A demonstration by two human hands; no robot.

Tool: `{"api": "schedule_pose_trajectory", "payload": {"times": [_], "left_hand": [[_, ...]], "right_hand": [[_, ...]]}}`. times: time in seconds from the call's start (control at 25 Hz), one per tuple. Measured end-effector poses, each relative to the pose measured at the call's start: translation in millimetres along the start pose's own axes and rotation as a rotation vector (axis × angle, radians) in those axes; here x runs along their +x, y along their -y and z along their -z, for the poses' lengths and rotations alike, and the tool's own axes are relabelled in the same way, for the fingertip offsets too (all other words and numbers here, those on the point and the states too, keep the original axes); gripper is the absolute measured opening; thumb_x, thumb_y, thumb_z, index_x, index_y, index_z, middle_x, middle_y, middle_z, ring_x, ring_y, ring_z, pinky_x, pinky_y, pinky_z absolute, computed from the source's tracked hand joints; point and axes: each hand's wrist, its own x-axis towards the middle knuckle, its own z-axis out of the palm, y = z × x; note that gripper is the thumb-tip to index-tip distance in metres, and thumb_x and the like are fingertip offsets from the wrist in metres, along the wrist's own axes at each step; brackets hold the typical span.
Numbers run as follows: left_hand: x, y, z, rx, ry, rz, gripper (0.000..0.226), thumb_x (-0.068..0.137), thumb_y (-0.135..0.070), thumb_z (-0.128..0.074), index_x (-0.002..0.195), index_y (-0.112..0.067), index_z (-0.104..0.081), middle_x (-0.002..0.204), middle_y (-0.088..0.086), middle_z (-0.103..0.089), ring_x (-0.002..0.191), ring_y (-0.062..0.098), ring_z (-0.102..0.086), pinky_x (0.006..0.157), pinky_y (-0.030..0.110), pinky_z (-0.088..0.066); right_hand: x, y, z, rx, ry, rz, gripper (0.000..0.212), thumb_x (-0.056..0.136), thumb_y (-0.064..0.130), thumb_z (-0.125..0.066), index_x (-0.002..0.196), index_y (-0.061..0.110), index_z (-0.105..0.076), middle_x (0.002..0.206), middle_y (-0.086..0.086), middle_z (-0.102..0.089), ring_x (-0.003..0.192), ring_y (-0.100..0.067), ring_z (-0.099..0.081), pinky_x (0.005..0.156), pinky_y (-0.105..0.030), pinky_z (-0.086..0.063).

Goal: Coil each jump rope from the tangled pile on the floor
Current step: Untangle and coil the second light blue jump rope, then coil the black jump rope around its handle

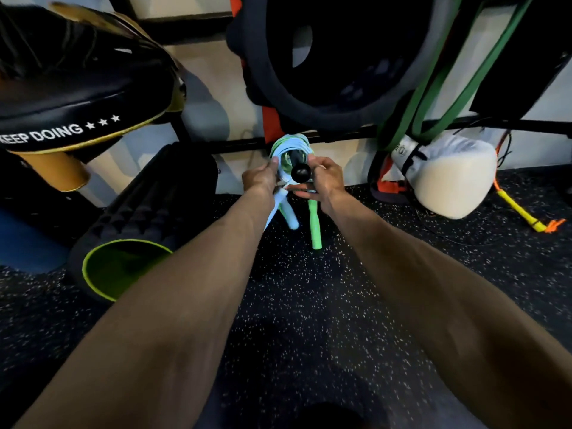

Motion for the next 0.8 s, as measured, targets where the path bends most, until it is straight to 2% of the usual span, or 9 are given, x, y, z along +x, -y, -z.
{"api": "schedule_pose_trajectory", "payload": {"times": [0.12, 0.24, 0.36, 0.44, 0.48, 0.52, 0.64, 0.8], "left_hand": [[-4.0, 2.9, 1.9, -0.033, 0.021, 0.024, 0.014, 0.092, -0.029, -0.067, 0.099, -0.017, -0.068, 0.083, 0.006, -0.068, 0.057, 0.020, -0.061, 0.063, 0.031, -0.056], [-14.6, 3.9, 10.0, 0.027, 0.032, -0.044, 0.016, 0.095, -0.027, -0.063, 0.109, -0.019, -0.065, 0.090, 0.005, -0.066, 0.057, 0.014, -0.058, 0.057, 0.026, -0.051], [-27.7, 13.0, 20.6, 0.167, 0.042, -0.124, 0.011, 0.096, -0.019, -0.060, 0.103, -0.026, -0.064, 0.093, 0.006, -0.066, 0.069, 0.019, -0.061, 0.063, 0.032, -0.055], [-40.7, 25.9, 26.7, 0.340, 0.066, -0.168, 0.012, 0.092, -0.017, -0.061, 0.091, -0.027, -0.068, 0.099, 0.004, -0.071, 0.085, 0.022, -0.067, 0.081, 0.036, -0.057], [-54.6, 30.3, 31.3, 0.464, 0.083, -0.193, 0.011, 0.091, -0.017, -0.062, 0.090, -0.024, -0.071, 0.101, 0.002, -0.072, 0.091, 0.021, -0.067, 0.088, 0.032, -0.054], [-70.1, 34.3, 35.8, 0.607, 0.107, -0.236, 0.013, 0.091, -0.017, -0.062, 0.094, -0.021, -0.073, 0.102, 0.003, -0.071, 0.094, 0.021, -0.067, 0.089, 0.027, -0.051], [-123.9, 43.7, 49.5, 0.990, 0.228, -0.412, 0.017, 0.092, -0.018, -0.059, 0.100, -0.019, -0.073, 0.108, 0.011, -0.071, 0.102, 0.031, -0.065, 0.090, 0.036, -0.052], [-183.8, 45.5, 59.5, 1.324, 0.414, -0.549, 0.016, 0.092, -0.027, -0.059, 0.101, -0.020, -0.071, 0.108, 0.008, -0.071, 0.102, 0.031, -0.065, 0.086, 0.037, -0.054]], "right_hand": [[5.7, -1.7, 8.4, -0.039, 0.027, -0.033, 0.018, 0.099, 0.035, -0.056, 0.099, 0.017, -0.055, 0.085, -0.006, -0.071, 0.061, -0.024, -0.070, 0.066, -0.039, -0.061], [1.1, -11.1, 17.8, -0.038, 0.040, -0.051, 0.015, 0.098, 0.035, -0.058, 0.103, 0.020, -0.060, 0.091, -0.004, -0.069, 0.081, -0.022, -0.068, 0.079, -0.044, -0.057], [-19.2, -20.4, 23.4, -0.181, -0.001, -0.008, 0.028, 0.098, 0.037, -0.057, 0.121, 0.022, -0.060, 0.107, -0.001, -0.065, 0.095, -0.020, -0.061, 0.086, -0.041, -0.053], [-41.2, -24.7, 33.0, -0.374, -0.025, 0.068, 0.031, 0.098, 0.033, -0.057, 0.125, 0.018, -0.060, 0.113, 0.000, -0.062, 0.103, -0.020, -0.059, 0.093, -0.033, -0.048], [-55.9, -25.6, 39.6, -0.485, -0.029, 0.102, 0.028, 0.098, 0.028, -0.057, 0.122, 0.015, -0.062, 0.113, -0.002, -0.064, 0.104, -0.020, -0.060, 0.093, -0.030, -0.047], [-72.2, -26.7, 47.8, -0.607, -0.034, 0.122, 0.025, 0.098, 0.024, -0.057, 0.118, 0.013, -0.065, 0.113, -0.005, -0.067, 0.104, -0.023, -0.063, 0.092, -0.029, -0.047], [-134.3, -31.9, 79.6, -0.926, 0.018, 0.133, 0.020, 0.097, 0.020, -0.052, 0.108, 0.012, -0.067, 0.110, -0.009, -0.070, 0.103, -0.026, -0.065, 0.091, -0.036, -0.051], [-218.1, -23.3, 128.3, -1.195, 0.070, 0.044, 0.028, 0.101, 0.027, -0.048, 0.112, 0.008, -0.066, 0.110, -0.012, -0.070, 0.102, -0.030, -0.067, 0.091, -0.042, -0.055]]}}
